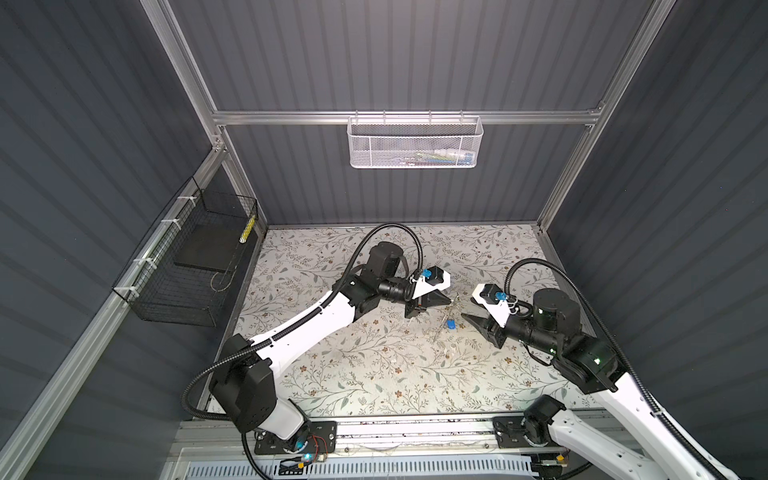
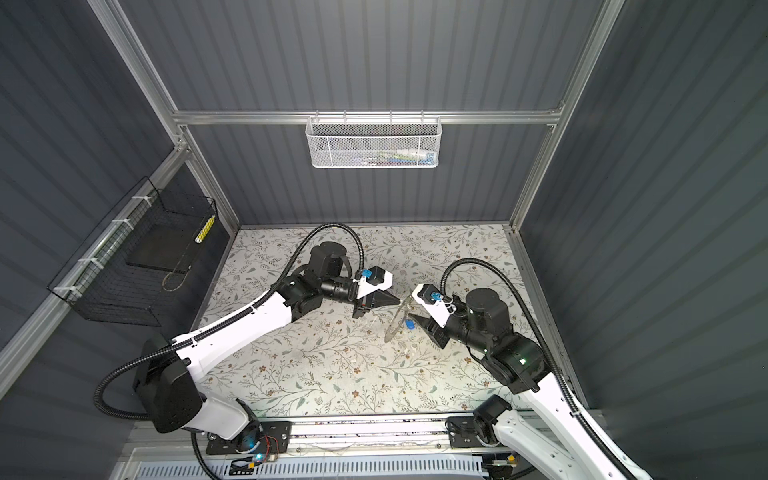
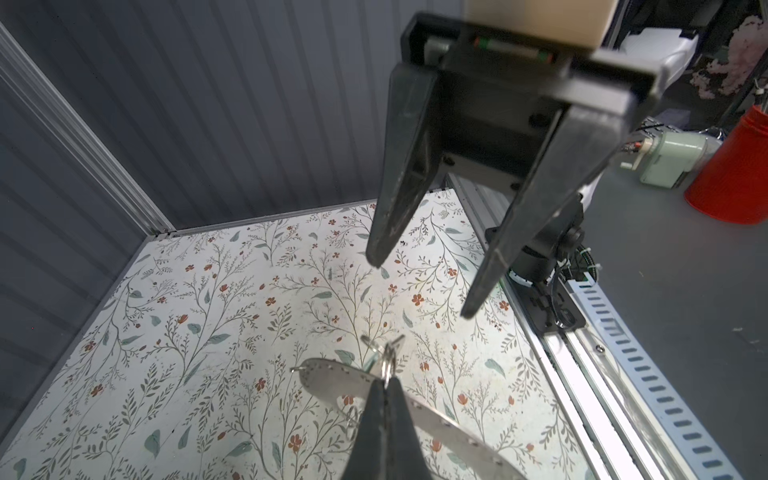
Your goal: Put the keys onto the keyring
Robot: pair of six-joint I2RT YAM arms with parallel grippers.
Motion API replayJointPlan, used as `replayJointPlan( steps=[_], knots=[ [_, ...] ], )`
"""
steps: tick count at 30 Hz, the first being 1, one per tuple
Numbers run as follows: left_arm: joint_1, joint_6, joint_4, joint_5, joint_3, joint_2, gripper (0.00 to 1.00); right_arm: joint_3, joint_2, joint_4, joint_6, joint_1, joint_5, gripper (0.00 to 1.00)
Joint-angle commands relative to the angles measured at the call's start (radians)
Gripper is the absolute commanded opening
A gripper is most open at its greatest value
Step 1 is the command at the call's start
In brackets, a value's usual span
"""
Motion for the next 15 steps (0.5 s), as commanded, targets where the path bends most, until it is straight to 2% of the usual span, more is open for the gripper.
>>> replayJointPlan(
  steps=[1,10,15],
  knots=[
    [0.0,-0.099,0.142,0.03,-0.016,-0.058,0.0,-0.021,0.001,0.097,0.033,0.002,-0.003,0.49],
    [0.004,-0.202,0.295,-0.003,-0.079,-0.085,0.0,-0.03,0.051,0.221,0.033,0.002,0.023,0.46],
    [0.005,-0.22,0.326,-0.007,-0.09,-0.088,0.0,-0.007,0.085,0.244,0.009,0.002,-0.006,0.38]
  ],
)
